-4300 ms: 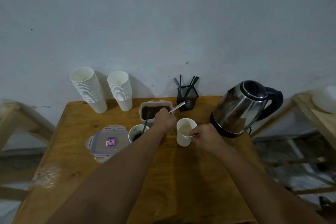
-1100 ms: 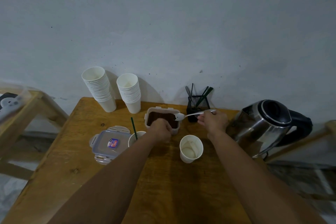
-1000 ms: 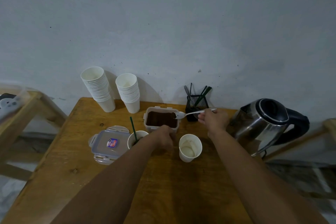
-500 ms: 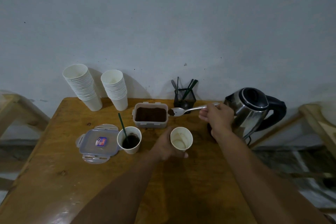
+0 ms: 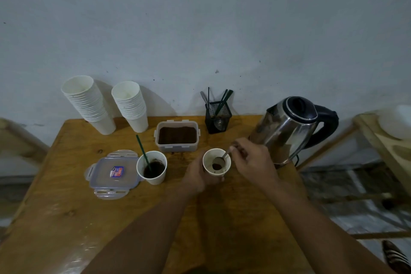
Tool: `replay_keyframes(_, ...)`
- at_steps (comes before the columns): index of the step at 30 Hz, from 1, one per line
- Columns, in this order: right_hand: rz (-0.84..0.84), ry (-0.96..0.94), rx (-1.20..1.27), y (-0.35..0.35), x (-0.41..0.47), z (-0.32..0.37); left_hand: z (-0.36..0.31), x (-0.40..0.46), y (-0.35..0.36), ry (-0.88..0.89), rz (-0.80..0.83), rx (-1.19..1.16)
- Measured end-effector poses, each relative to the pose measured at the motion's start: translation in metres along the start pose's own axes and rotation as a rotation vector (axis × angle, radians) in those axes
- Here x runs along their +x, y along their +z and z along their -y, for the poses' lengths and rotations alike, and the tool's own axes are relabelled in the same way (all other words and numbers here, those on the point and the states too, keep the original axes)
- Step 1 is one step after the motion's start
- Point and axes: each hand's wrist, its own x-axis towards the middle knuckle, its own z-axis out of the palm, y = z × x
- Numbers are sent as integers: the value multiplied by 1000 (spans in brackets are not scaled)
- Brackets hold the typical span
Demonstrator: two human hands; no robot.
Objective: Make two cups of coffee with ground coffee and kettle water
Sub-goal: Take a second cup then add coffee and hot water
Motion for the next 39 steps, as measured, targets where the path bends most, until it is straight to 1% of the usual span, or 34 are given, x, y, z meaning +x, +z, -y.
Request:
replay_keyframes(2,57,-82,-31,7,-6,-6,0,0,1,13,-8,32)
replay_keyframes(5,91,-132,-45,11,-9,-10,3,1,1,33,-24,87)
replay_keyframes(11,68,-156,-40,6,-5,-9,2,1,0,21,-27,100)
replay_keyframes(14,4,-122,3,0,0,-7,4,2,-1,-3,-34,81)
replay_keyframes(17,-116,-12,101,-12,13,2,6,3,-2,-56,-53,22)
replay_keyframes(21,-281,281,336,-15,42,18,4,2,-9,-69,-94,67)
replay_keyframes(24,-307,427,375,4,66,22,2,-1,-13,-57,-87,89)
replay_keyframes(26,-258,488,399,24,77,21,1,-2,-13,-66,-92,97)
replay_keyframes(29,-138,535,348,53,86,19,3,-3,-13,-45,-108,95)
replay_keyframes(32,-36,579,291,69,89,16,5,-3,-14,-22,-116,100)
replay_keyframes(34,36,635,304,74,93,11,5,-2,-13,-16,-116,97)
replay_keyframes(36,108,696,377,74,98,8,5,-2,-12,-8,-115,94)
replay_keyframes(39,211,774,587,62,104,7,5,-1,-12,-1,-112,102)
